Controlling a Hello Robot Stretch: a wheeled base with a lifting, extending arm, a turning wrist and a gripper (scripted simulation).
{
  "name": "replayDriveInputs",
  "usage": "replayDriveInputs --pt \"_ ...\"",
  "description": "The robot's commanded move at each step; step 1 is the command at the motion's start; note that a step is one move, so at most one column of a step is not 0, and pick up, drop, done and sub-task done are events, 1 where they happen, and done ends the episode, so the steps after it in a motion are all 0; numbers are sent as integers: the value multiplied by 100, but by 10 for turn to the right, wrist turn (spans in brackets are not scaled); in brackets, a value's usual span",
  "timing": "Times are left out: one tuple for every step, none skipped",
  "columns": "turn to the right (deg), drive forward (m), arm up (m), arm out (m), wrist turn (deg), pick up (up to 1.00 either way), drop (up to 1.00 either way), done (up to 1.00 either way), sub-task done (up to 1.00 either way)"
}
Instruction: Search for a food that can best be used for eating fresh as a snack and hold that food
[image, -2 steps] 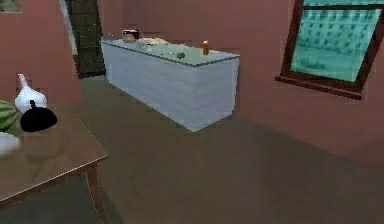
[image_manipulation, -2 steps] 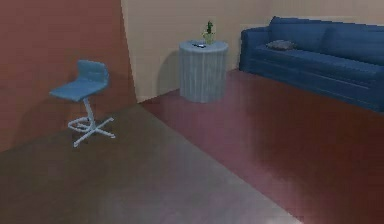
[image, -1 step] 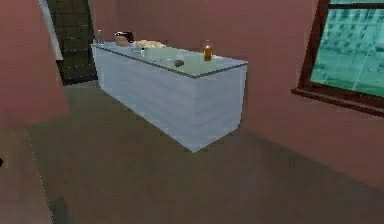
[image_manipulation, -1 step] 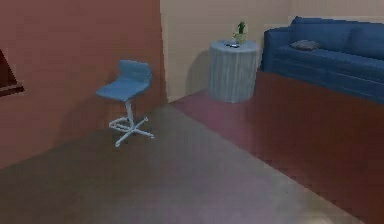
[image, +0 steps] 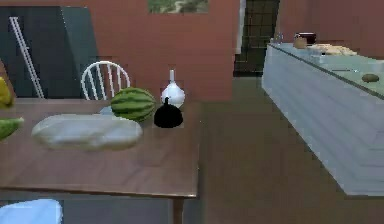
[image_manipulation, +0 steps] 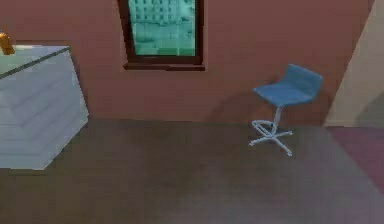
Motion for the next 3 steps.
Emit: replayDriveInputs --pt "-450 0 0 0 0 0 0 0 0" --pt "-450 0 0 0 0 0 0 0 0" --pt "-150 0 0 0 0 0 0 0 0"
